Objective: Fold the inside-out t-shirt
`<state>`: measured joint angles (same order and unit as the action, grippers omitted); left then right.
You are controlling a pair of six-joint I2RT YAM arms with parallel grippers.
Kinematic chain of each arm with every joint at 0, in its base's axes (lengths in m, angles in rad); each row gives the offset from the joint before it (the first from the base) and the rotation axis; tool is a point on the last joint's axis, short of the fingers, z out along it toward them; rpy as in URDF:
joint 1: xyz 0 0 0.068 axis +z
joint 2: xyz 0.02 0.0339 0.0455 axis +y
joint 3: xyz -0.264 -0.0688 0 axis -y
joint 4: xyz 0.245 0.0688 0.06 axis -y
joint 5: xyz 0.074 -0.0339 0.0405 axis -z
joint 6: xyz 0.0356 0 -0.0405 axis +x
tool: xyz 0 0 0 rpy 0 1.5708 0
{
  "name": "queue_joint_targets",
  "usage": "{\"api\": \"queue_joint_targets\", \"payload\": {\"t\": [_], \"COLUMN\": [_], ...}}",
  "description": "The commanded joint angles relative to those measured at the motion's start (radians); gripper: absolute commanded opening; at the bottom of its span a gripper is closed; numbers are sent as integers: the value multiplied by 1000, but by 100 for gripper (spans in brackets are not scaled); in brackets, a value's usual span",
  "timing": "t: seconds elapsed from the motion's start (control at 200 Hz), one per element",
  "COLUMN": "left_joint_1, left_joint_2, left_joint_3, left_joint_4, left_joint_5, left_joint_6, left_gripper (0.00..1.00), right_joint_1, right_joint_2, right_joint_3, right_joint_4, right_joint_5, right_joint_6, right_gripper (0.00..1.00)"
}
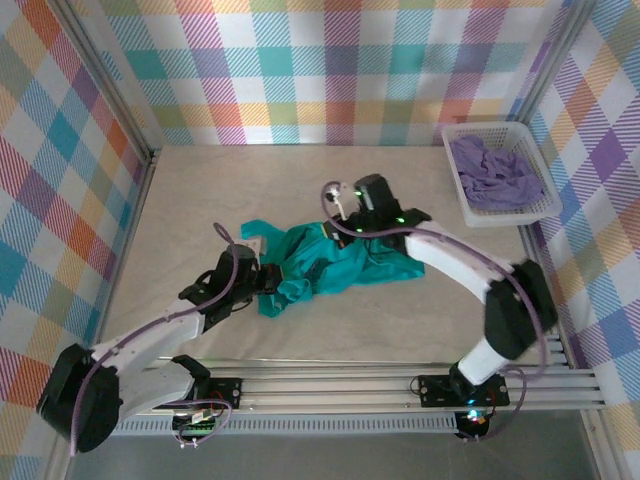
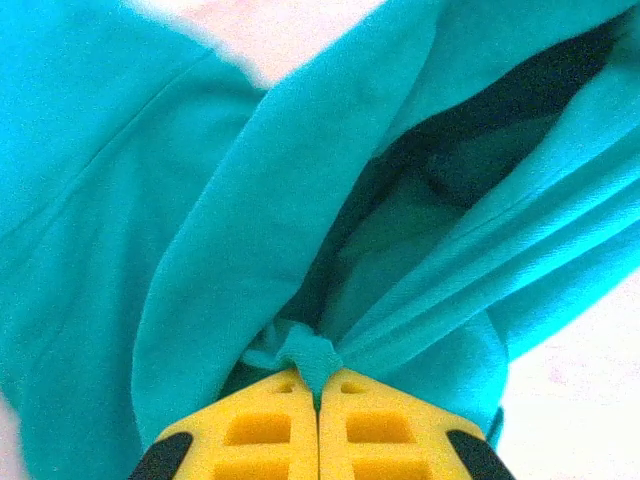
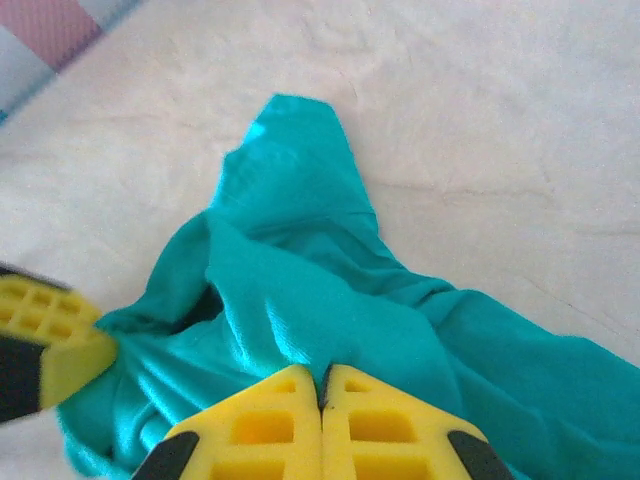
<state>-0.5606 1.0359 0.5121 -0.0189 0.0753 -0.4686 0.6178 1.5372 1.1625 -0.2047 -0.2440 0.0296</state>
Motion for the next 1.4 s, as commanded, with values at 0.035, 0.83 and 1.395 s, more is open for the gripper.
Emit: {"api": "queue_joint_targets", "payload": {"t": [0.035,0.83,1.395], "left_joint_1": [-27,-164,-38], "left_joint_2": [6,546,403], "left_joint_3": [-50,383,427], "left_joint_4": [129,-133,-153], "left_joint_5": [201,-239,554], "left_joint_6": [97,415,176], "left_gripper": [2,63,0], "right_joint_1": [-33,-35,79], "right_joint_2": [-157,-311,-453], "right_joint_3": [-198,-506,-477], "right_joint_4": [71,140,92], "right_joint_5": [-39,-44,139], "right_joint_6": [54,124,-45], "right_gripper": [0,0,60]}}
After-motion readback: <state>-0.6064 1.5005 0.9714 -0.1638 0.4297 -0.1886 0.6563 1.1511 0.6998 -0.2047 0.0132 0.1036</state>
